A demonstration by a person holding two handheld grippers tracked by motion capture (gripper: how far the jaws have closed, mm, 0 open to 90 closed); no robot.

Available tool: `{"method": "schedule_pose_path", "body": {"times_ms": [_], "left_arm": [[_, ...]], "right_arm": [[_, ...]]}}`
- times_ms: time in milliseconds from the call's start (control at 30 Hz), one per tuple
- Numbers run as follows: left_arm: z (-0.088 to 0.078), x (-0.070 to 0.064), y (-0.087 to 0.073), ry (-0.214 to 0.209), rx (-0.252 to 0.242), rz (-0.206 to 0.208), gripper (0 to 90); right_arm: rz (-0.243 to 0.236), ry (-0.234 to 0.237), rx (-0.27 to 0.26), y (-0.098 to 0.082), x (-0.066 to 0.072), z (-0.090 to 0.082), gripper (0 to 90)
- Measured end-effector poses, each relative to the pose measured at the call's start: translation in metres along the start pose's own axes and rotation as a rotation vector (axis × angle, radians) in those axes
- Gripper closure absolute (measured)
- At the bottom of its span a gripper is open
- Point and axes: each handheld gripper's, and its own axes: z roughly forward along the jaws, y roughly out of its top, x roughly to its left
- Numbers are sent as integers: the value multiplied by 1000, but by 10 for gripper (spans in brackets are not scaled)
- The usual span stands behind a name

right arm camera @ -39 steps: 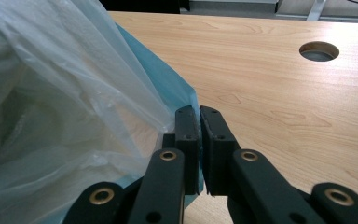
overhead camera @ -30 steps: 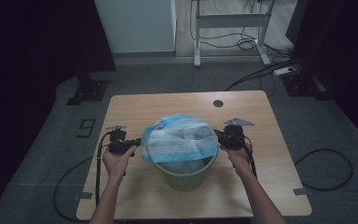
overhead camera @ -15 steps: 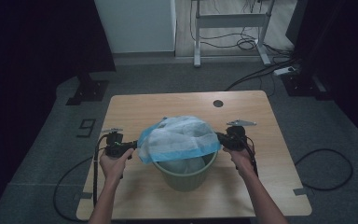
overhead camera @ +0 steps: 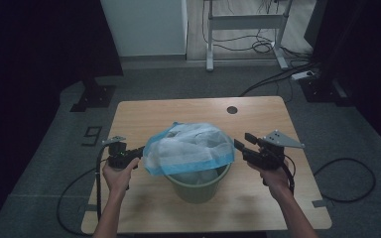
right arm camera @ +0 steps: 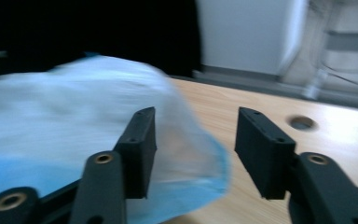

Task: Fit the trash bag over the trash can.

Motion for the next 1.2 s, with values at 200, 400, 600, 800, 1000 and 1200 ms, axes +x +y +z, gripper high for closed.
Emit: {"method": "schedule_pose_path", "body": {"times_ms": [200,400,600,800,1000,1200], "left_arm": [[2,-3,1,-3,5,4,837],[2,-2,1,-9,5,1,836],[1,-1,1,-14,6,-1,833],[-3,1,0,-16,-2,-6,831],[-9,-2,-1,-27,-4,2,830],[-17,-9,-8,-53,23,29,827]], "right_arm": [[-116,150,40,13,28,-5,373],[-182,247,108,18,33,17,350],[-236,319,190,17,38,33,504],[-262,390,233,15,39,29,831],[-231,420,188,18,40,15,886],[-179,517,116,8,47,-12,887]]}}
